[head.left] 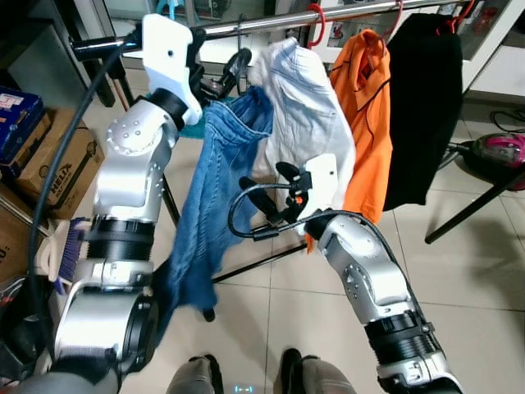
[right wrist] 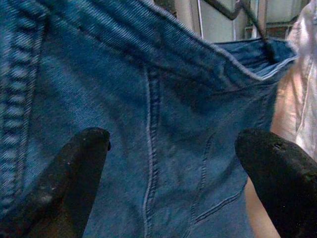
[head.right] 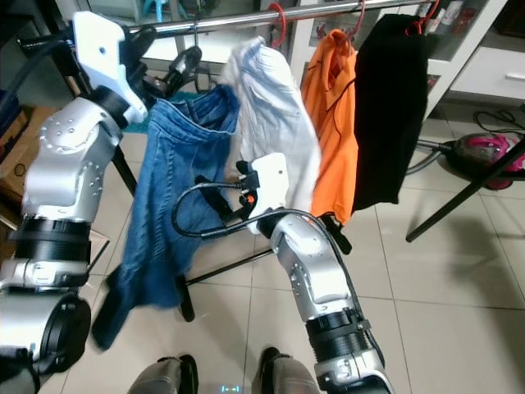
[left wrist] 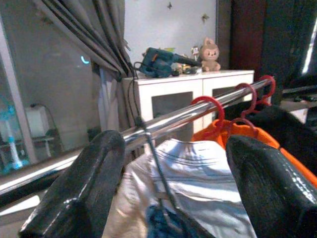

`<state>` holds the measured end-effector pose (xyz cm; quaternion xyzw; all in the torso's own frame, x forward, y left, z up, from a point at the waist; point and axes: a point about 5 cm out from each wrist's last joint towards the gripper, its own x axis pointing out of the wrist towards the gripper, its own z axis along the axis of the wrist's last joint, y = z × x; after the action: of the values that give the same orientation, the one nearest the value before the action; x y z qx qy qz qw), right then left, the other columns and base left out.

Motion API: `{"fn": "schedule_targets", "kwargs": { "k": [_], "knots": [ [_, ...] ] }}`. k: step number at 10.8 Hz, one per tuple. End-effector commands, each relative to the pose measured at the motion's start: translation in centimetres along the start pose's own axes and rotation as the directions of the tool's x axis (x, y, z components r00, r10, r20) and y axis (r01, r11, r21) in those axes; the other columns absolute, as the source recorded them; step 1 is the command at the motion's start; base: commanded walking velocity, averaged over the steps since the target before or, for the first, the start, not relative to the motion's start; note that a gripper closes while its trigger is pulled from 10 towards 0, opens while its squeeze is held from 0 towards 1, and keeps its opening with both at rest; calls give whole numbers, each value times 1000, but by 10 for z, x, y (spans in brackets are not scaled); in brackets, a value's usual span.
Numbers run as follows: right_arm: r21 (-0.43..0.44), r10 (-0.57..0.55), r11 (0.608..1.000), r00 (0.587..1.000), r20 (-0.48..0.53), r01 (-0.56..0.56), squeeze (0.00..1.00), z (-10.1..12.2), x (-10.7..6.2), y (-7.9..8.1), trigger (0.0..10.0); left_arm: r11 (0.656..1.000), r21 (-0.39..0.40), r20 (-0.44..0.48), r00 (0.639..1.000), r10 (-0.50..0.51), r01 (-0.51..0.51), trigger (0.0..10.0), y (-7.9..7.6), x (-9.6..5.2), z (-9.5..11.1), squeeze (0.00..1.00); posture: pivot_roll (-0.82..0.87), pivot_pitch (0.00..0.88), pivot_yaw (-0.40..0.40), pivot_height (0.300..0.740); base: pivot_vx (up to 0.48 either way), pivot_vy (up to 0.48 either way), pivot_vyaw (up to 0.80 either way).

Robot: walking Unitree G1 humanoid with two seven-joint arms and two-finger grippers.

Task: Hang hanger

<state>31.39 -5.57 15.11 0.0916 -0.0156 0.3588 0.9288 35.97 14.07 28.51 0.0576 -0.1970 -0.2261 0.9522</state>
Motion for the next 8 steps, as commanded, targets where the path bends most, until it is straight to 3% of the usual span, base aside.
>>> {"fn": "schedule_targets", "kwargs": {
  "k": [1,4,5,6,7,8],
  "knots": [
    [-6,-11,1000,1000,9,11,0,2,-1,-6,10000,1000,-15,52,999,-14,15,0,-3,-1,17,0,-87,117,-39,740,0,0,0],
    [-6,-11,1000,1000,10,11,0,2,1,-7,10000,997,-65,98,994,-40,47,0,-4,-4,35,0,-72,106,-42,740,0,0,0],
    [-8,-8,1000,1000,12,8,0,3,2,-8,10000,973,-170,101,985,-138,154,0,-21,-16,34,0,-66,105,-44,740,0,0,0],
    [-13,-11,1000,1000,11,11,0,3,2,-10,10000,941,-209,150,960,-236,265,0,-31,-31,45,0,-63,109,-47,740,0,0,0],
    [-14,-13,1000,1000,11,13,0,4,2,-12,10000,928,-200,179,943,-279,313,0,-33,-36,52,0,-59,113,-52,740,0,0,0],
    [-17,-15,1000,1000,11,15,0,5,2,-14,10000,887,-173,265,888,-376,428,0,-33,-48,74,0,-45,121,-62,740,0,0,0]
  ]
}}
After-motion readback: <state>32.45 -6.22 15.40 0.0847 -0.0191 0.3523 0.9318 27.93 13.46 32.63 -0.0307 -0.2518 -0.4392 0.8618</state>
